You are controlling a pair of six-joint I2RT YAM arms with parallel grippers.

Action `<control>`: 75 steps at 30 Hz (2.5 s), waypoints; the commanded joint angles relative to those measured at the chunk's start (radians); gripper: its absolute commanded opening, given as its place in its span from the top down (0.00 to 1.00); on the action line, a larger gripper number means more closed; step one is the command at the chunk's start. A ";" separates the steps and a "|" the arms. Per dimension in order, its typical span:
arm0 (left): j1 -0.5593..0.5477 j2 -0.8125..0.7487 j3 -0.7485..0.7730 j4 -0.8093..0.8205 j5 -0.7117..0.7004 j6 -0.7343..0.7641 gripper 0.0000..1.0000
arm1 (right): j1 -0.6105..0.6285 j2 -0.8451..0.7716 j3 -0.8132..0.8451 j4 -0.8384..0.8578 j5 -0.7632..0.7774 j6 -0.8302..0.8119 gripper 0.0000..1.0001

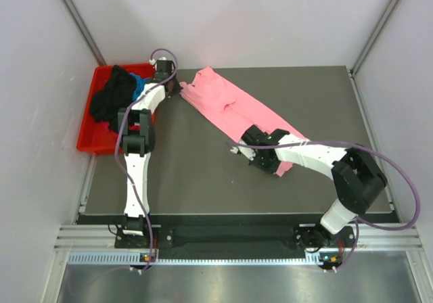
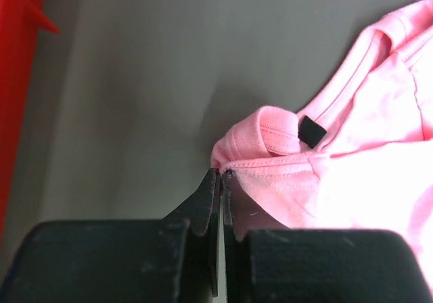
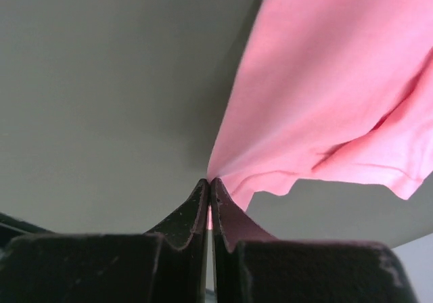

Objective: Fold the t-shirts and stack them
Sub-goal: Fold the tshirt

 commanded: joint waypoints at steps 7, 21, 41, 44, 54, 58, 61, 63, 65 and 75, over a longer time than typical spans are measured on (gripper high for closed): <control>0.021 0.014 0.046 0.067 -0.010 0.067 1.00 | 0.240 0.060 0.041 -0.074 0.041 0.191 1.00; 0.033 0.043 0.080 0.058 -0.018 0.082 0.94 | 0.485 0.212 0.173 -0.136 0.076 0.380 0.92; -0.005 -0.383 -0.188 -0.112 0.009 0.029 0.51 | 0.117 0.021 0.431 0.018 -0.036 0.372 0.43; -0.023 -0.440 -0.304 -0.053 0.144 0.024 0.52 | -0.038 0.051 0.494 0.066 -0.097 0.400 0.48; -0.031 -0.353 -0.330 -0.003 0.249 -0.063 0.53 | -0.322 0.339 0.793 0.272 -0.404 0.377 0.53; -0.031 -0.283 -0.261 -0.057 0.143 -0.068 0.53 | -0.386 0.464 0.899 0.161 -0.422 0.392 0.54; -0.031 -0.223 -0.193 -0.097 0.080 -0.063 0.53 | -0.437 0.433 0.807 0.196 -0.438 0.408 0.53; -0.031 -0.187 -0.166 -0.114 0.057 -0.059 0.53 | -0.457 0.416 0.729 0.256 -0.459 0.369 0.51; -0.029 -0.173 -0.142 -0.114 0.014 -0.057 0.53 | -0.459 0.421 0.707 0.281 -0.484 0.340 0.50; -0.017 -0.131 -0.139 -0.057 0.028 -0.082 0.51 | -0.449 0.600 0.802 0.652 -0.585 0.610 0.39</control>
